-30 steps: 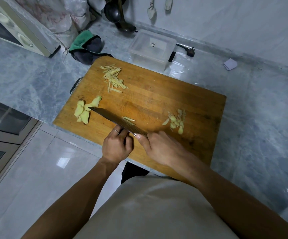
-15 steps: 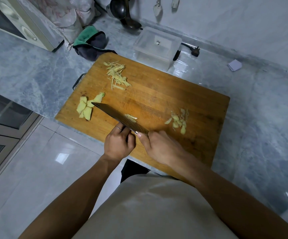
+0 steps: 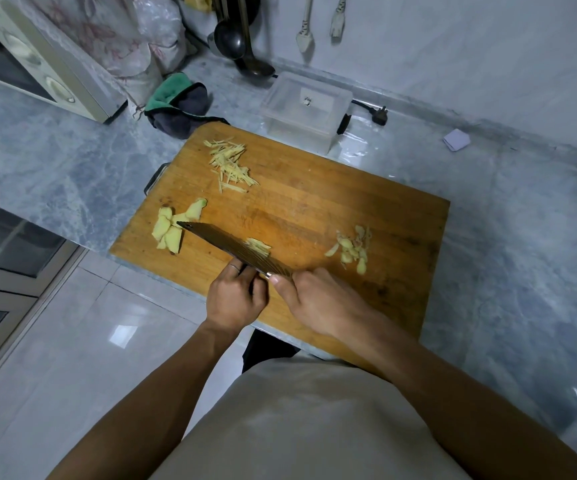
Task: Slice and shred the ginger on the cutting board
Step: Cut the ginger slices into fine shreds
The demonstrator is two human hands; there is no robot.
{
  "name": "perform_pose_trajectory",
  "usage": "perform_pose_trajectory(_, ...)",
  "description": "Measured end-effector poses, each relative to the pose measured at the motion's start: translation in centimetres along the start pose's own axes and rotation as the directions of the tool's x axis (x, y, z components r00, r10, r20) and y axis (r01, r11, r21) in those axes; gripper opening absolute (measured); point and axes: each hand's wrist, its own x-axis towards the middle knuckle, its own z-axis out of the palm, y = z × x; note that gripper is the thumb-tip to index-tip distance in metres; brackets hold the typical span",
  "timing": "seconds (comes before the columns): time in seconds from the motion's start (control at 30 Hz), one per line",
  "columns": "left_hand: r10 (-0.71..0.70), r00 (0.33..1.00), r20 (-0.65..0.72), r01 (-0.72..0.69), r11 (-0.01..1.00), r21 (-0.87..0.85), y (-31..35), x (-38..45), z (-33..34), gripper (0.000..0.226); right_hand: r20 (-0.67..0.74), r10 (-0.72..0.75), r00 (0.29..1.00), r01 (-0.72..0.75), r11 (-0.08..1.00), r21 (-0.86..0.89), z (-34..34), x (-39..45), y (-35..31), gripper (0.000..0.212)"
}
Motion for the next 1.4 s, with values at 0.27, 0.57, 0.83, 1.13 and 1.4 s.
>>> perform_pose_trajectory(0.27,-0.012,1.000,-0.004,0.012,1.000,-0.003,-0.3,0.0,0.4,0.029,0.014,0.016,1.000,-0.016,1.000,0.007,0.1,0.2,0.0,0.059)
perform_pose_trajectory(0.57,0.010,0.999,-0.033,-0.010,1.000,-0.018,0.1,0.0,0.1,0.027,0.030,0.022,0.999,-0.023,1.000,0.021,0.9,1.4,-0.1,0.057)
perform_pose_trajectory(0.83,-0.022,1.000,0.018,0.022,1.000,-0.022,-0.6,0.0,0.6,0.032,0.013,-0.013,1.000,0.012,0.997,0.072,-0.4,1.2,0.5,0.061)
perform_pose_trajectory(1.13,-0.036,0.999,0.039,0.036,0.999,-0.014,-0.6,-0.1,0.7,0.033,-0.015,-0.023,1.000,0.024,0.996,0.083,-0.3,0.3,0.8,0.064)
perform_pose_trajectory(1.4,-0.034,0.998,0.043,0.035,0.999,-0.014,-0.8,-0.1,0.8,0.037,-0.016,-0.019,1.000,0.020,0.994,0.106,-0.3,0.7,1.2,0.068)
